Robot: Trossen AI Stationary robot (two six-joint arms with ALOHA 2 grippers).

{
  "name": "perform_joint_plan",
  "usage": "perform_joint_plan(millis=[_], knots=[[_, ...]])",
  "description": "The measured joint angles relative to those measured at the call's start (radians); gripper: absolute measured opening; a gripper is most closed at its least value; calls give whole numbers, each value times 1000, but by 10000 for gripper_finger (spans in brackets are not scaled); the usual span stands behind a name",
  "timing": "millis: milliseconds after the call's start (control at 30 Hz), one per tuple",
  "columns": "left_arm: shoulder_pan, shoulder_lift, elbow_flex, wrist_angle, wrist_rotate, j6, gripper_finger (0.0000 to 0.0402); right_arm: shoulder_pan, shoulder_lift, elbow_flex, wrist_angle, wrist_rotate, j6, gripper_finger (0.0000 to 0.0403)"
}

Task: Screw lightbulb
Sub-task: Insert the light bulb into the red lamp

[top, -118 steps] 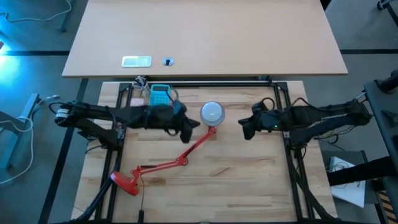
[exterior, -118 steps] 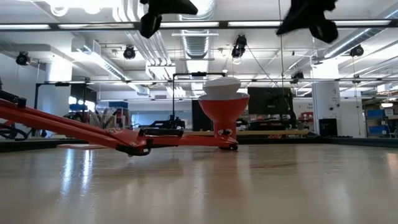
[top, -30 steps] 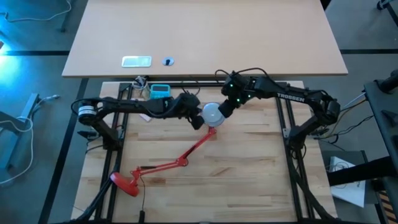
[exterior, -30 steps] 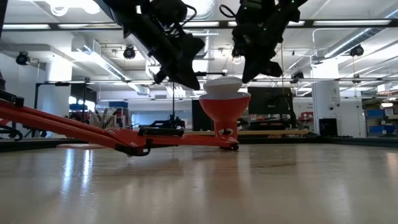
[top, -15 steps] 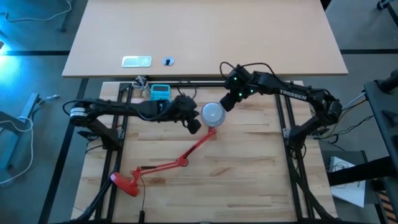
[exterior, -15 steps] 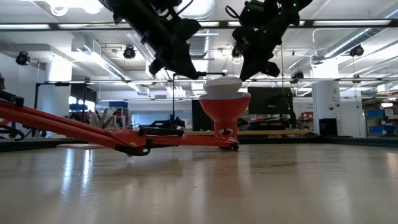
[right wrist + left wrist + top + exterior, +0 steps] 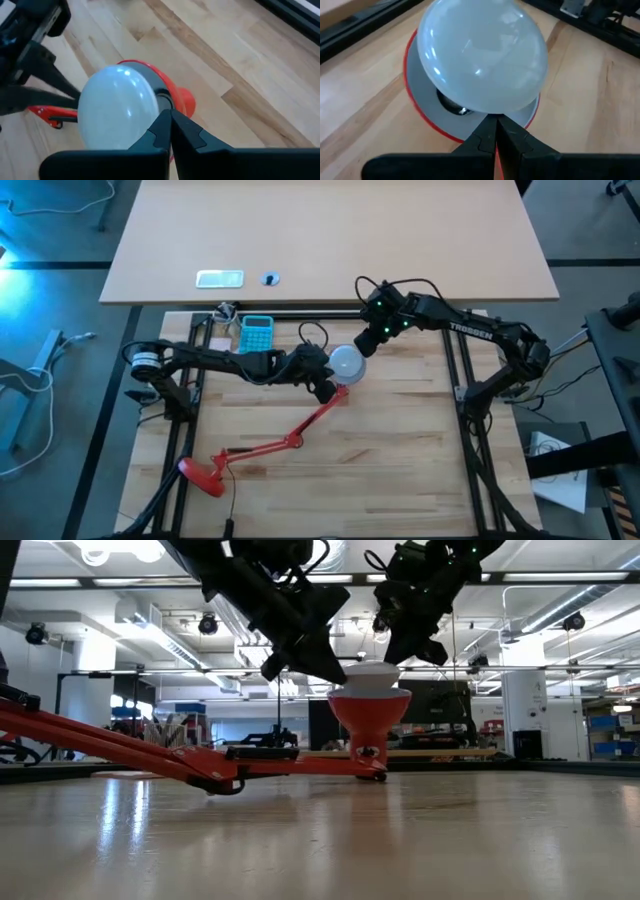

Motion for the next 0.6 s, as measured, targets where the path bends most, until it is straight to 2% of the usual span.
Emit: perform_joint_plan(millis=[600], knots=[[-55,0,-19,47,-10,17,14,2,15,-32,4,-12,24,0]])
